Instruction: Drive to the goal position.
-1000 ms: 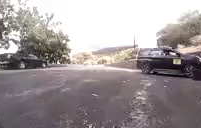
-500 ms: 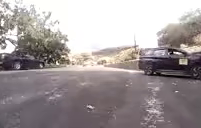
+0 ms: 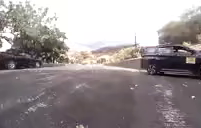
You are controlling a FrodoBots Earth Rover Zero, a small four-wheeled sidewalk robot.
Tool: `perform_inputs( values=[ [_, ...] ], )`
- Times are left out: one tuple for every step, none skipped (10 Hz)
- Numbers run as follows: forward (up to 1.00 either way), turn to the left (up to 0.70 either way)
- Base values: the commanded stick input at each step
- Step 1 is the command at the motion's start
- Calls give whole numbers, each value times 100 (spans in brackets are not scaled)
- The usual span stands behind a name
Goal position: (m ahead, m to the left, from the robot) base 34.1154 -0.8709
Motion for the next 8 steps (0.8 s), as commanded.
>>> perform_inputs(
  values=[
    [100, 0],
    [100, 0],
    [100, 0],
    [100, 0],
    [100, 0],
    [100, 0],
    [100, 0],
    [100, 0]
  ],
)
